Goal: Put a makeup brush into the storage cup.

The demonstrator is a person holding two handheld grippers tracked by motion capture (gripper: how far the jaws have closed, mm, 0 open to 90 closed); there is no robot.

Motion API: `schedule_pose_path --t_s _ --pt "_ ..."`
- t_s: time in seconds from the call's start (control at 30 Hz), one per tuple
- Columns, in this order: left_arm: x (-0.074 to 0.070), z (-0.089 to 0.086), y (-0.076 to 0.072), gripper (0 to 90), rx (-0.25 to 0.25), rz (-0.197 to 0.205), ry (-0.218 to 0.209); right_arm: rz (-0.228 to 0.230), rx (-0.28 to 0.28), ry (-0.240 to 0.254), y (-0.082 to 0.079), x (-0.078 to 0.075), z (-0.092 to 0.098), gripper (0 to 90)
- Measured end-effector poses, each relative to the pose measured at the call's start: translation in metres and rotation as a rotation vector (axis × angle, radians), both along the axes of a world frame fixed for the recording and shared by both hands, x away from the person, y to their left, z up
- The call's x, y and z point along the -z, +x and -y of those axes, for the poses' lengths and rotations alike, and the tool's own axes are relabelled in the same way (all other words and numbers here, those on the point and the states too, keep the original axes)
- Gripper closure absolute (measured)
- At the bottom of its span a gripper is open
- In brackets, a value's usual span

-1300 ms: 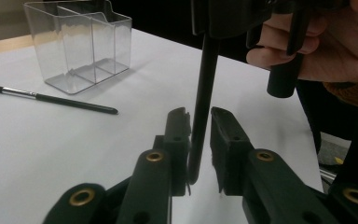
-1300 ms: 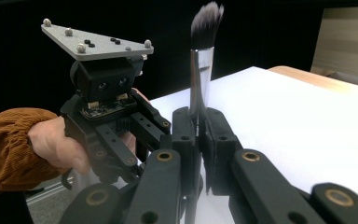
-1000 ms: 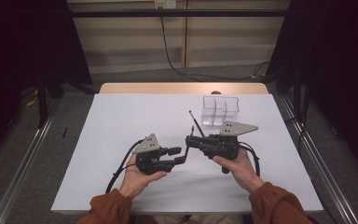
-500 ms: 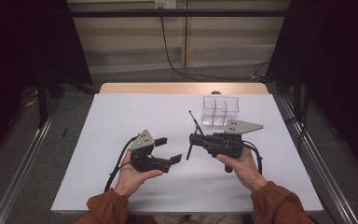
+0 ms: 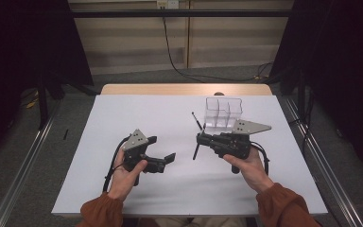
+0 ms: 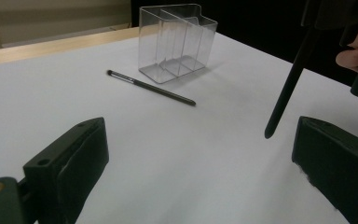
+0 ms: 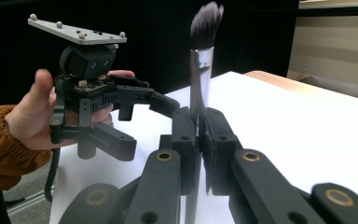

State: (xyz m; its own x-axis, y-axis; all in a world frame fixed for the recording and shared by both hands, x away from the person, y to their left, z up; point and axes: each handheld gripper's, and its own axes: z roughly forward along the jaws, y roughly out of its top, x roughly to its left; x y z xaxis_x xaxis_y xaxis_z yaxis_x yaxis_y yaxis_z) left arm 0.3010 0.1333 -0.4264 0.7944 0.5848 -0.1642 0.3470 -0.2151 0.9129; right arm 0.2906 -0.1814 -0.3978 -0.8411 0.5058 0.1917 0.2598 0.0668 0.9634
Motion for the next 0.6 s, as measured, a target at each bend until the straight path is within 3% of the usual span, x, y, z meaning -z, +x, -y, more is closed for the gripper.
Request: schedule_pose_path --t_s 0.13,0.3,0.53,0.6 --pt "-0.002 -0.007 0.002 3.7 -0.057 0.044 -0.011 0.004 0.007 0.0 0.0 -0.001 0.002 83.9" --pt "-0.006 -0.02 0.002 3.2 -0.078 0.053 -0.037 0.009 0.016 -0.007 0.001 -0.002 0.003 83.9" --pt "-0.006 -0.037 0.0 3.1 -0.085 0.075 -0.014 0.011 0.031 -0.019 0.003 -0.001 0.007 83.9" --pt "-0.006 -0.042 -0.001 3.0 -0.108 0.087 -0.011 0.011 0.035 -0.022 0.004 -0.001 0.008 83.9"
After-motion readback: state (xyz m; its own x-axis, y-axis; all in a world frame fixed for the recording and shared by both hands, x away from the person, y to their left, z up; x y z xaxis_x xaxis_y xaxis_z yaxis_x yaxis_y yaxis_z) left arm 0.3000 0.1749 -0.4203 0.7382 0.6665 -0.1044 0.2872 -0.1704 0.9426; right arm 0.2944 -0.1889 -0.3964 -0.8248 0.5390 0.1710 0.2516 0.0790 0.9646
